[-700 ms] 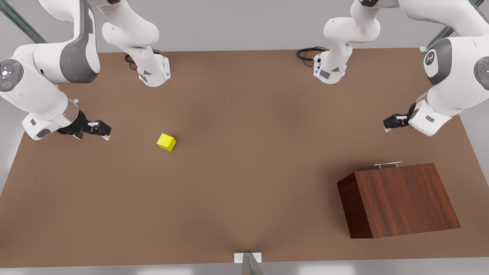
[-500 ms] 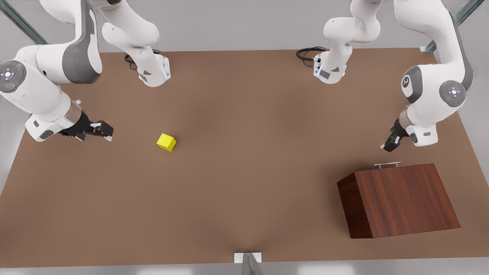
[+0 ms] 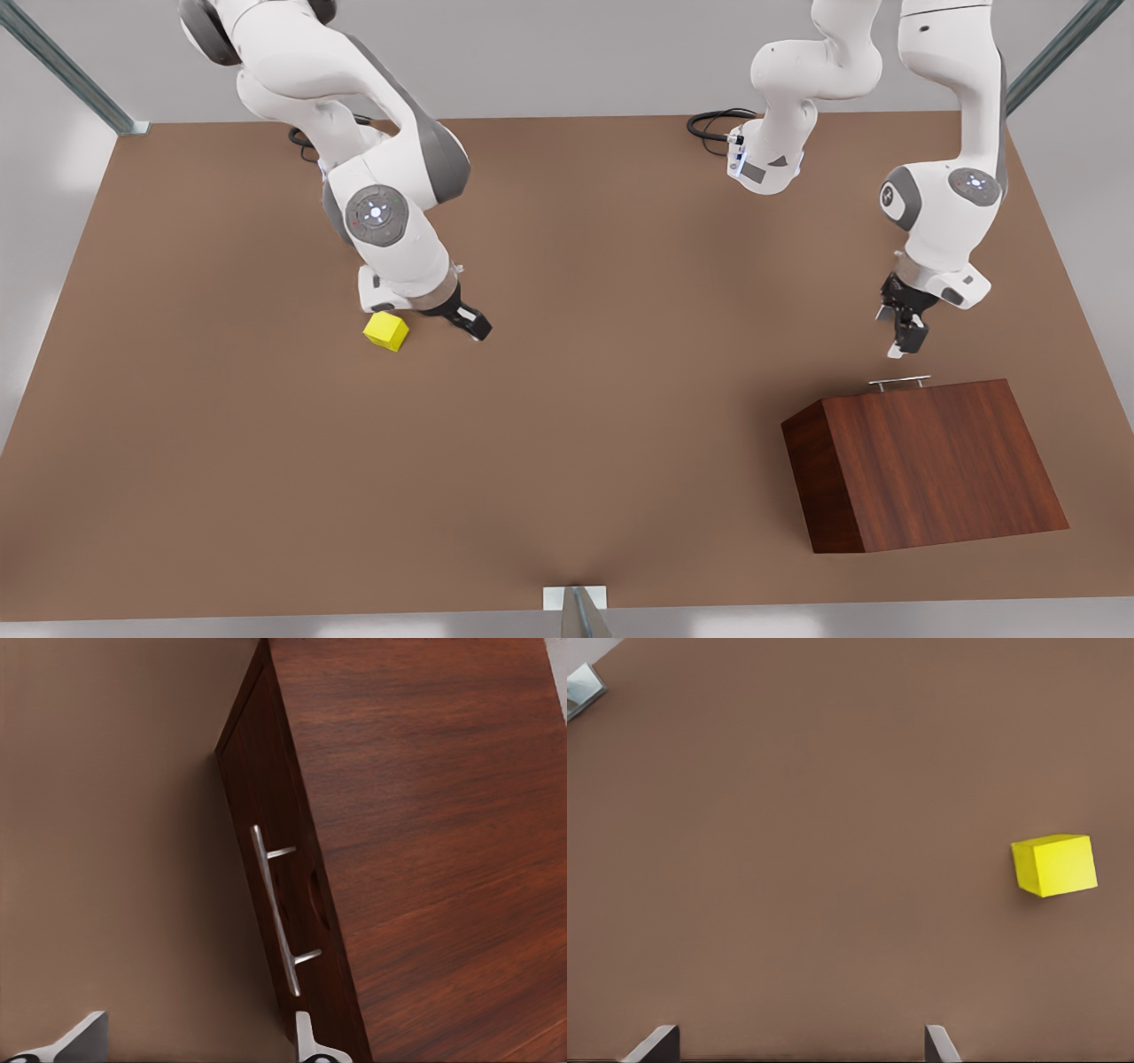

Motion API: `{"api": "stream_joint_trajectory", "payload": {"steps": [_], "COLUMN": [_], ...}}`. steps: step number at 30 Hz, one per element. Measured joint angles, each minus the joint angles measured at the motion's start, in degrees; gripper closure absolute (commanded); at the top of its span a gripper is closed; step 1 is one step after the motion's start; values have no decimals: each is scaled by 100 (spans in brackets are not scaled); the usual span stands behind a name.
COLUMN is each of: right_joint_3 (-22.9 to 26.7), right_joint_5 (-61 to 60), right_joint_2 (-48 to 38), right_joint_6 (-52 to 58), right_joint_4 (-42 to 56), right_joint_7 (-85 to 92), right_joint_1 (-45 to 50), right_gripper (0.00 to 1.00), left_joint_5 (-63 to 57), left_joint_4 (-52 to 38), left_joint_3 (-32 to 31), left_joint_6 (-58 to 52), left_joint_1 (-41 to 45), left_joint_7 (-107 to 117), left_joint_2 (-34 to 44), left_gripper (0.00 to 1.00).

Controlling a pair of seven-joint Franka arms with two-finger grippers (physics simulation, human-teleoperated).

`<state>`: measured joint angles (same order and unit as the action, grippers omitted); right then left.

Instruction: Open the drawer with left arm, place the square in the middle with right arm, and place the square in the drawer with left arm

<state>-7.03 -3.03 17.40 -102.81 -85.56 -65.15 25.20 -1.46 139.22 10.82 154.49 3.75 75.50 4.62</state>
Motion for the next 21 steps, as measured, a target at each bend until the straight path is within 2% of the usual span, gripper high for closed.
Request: {"api": "stream_joint_trajectory", "payload": {"steps": [6,9,17,21], "right_joint_3": [-8,-163,-113,-113], "right_joint_5": [4,4,65,39], "right_joint_2": [-31,-43,-532,-1097], "right_joint_6": [-361,-400,-213,-1062], "right_joint_4": [-817,-1012,-1968,-3177], "right_joint_7": [37,37,615,1115], "right_joint_1": [35,62,-341,-478], "right_gripper": [0,0,0,0], "left_joint_5": [-9,-16,5,8], "left_joint_4": [-53,-53,-340,-361], "left_joint_3": [3,3,-1,-1], "left_joint_6": [591,655,626,591], "left_joint_1": [31,30,-257,-666], "left_joint_7": [0,0,235,324], "left_joint_2": [-429,-422,-721,-760], "left_gripper": [0,0,0,0]}}
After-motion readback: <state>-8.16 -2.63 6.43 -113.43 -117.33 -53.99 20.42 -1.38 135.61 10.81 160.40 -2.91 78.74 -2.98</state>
